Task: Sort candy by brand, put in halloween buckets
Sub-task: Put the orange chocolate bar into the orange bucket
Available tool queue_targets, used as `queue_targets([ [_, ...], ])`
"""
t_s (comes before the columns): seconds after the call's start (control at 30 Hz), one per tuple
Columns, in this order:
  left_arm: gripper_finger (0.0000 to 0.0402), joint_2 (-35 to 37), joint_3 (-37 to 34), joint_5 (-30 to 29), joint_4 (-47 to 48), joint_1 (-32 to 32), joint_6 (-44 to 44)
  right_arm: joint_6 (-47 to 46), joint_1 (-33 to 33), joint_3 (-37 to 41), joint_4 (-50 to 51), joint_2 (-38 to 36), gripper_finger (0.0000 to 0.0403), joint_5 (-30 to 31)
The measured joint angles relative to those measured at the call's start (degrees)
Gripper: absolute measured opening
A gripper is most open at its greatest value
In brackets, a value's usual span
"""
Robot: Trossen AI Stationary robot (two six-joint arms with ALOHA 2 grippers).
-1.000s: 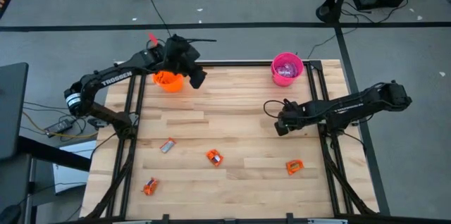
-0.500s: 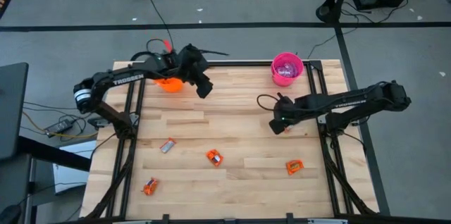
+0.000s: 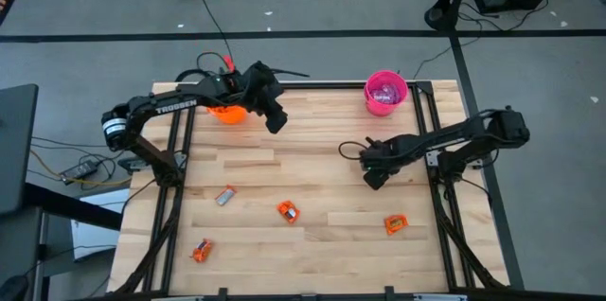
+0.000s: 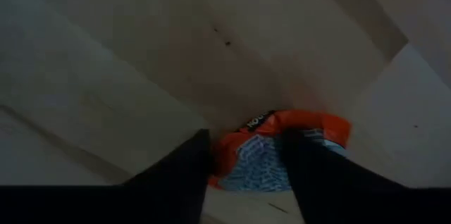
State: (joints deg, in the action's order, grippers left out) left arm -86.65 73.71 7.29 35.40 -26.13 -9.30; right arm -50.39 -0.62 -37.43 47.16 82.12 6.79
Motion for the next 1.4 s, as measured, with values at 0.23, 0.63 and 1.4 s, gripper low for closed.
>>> queue_targets([
  [0.23, 0.0156, 0.0, 0.0, -0.11, -0.25, 0.01, -0.28, -1.09, 0.23, -0.53, -1.06, -0.67, 0.0043, -1.53],
  [0.63, 0.0157, 0.02, 0.0, 3.17, -11.67, 4.0, 5.66, 3.93, -3.89, -3.07, -29.28, -12.93, 0.0027, -0.93],
  [1.4, 0.0286, 0.0, -0.02, -12.67, -28.63, 11.94, 18.95, -7.01, -16.09, -3.09, -72.14, -12.73, 0.0023, -7.31],
])
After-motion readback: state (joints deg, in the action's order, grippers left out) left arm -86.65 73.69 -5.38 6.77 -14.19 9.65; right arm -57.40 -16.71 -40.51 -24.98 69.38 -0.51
